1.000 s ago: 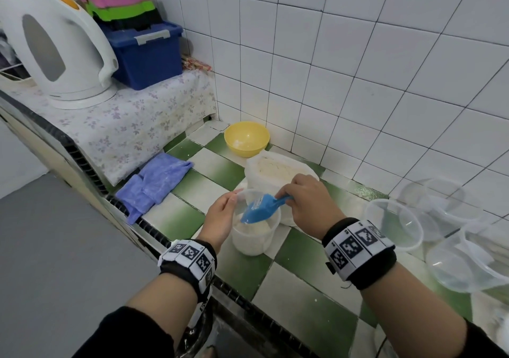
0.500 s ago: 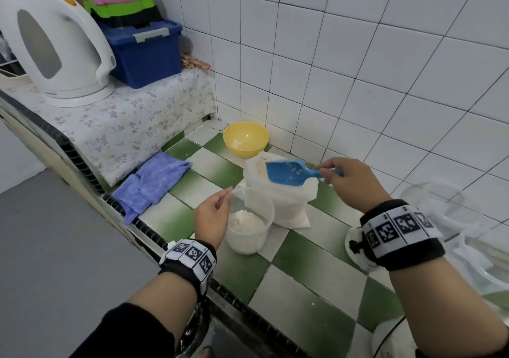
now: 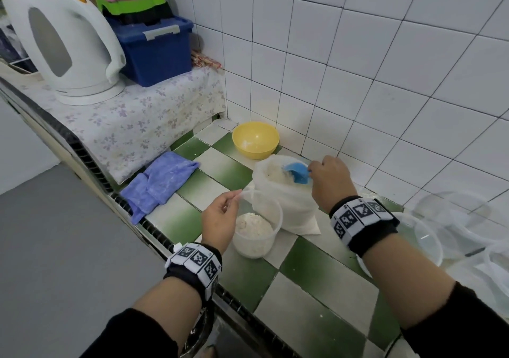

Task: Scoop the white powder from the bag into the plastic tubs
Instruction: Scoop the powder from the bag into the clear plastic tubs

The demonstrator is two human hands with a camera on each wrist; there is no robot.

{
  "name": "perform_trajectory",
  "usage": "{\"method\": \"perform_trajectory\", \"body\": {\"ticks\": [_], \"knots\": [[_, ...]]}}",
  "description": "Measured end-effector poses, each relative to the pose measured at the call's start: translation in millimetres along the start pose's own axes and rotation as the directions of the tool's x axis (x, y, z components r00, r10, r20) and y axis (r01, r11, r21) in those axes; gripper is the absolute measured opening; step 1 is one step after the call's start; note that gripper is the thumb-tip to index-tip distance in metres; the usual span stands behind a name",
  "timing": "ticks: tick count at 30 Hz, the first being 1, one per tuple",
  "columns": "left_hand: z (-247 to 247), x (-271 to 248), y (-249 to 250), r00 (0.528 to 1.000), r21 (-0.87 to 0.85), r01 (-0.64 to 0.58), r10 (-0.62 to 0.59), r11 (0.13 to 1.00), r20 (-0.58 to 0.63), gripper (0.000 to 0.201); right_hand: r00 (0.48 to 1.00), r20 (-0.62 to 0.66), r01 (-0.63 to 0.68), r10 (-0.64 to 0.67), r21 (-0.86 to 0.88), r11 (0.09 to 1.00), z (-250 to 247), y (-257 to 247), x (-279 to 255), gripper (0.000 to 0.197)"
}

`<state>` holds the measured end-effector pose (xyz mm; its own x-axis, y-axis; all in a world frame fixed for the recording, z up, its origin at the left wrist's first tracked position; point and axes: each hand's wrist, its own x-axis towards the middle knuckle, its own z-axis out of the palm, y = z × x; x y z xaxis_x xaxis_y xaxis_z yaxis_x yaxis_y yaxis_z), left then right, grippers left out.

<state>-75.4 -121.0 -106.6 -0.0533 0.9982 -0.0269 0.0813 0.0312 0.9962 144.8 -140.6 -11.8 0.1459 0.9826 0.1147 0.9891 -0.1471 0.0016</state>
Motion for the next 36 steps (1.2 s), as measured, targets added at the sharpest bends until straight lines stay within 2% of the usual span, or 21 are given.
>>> {"method": "perform_trajectory", "body": {"ticks": [4, 13, 19, 21, 27, 30, 36], "knots": [[1, 1, -3, 1.000, -0.013, 0.010, -0.010, 1.000, 0.011, 0.019, 0.996, 0.092, -0.009, 0.009, 0.001, 1.000, 11, -5, 3, 0.030], [1, 2, -4, 1.000, -0.006, 0.010, -0.010, 1.000, 0.028, 0.016, 0.941, 0.287, -0.240, 0.181, 0.185, 0.953, 3, -9, 4, 0.026], [2, 1, -3, 0.999, -0.023, 0.026, -0.026, 0.999, 0.021, 0.013, 0.885, 0.363, -0.435, 0.291, 0.422, 0.796, 5, 3, 0, 0.031], [2, 0, -2, 0.999, -0.024, 0.032, -0.032, 0.999, 0.022, 0.012, 0.861, 0.387, -0.500, 0.330, 0.526, 0.688, 5, 6, -3, 0.029], [1, -6, -1, 0.999, -0.046, 0.044, -0.043, 0.998, 0.025, 0.014, 0.815, 0.430, -0.576, 0.388, 0.678, 0.457, -3, 17, -11, 0.031], [2, -7, -1, 0.998, -0.058, 0.059, -0.058, 0.997, 0.020, 0.014, 0.811, 0.435, -0.567, 0.392, 0.750, 0.342, -8, 25, -13, 0.032], [1, -9, 0, 0.997, -0.058, 0.078, -0.076, 0.995, 0.025, 0.017, 0.876, 0.405, -0.478, 0.260, 0.799, 0.364, -30, 36, -27, 0.026]]}}
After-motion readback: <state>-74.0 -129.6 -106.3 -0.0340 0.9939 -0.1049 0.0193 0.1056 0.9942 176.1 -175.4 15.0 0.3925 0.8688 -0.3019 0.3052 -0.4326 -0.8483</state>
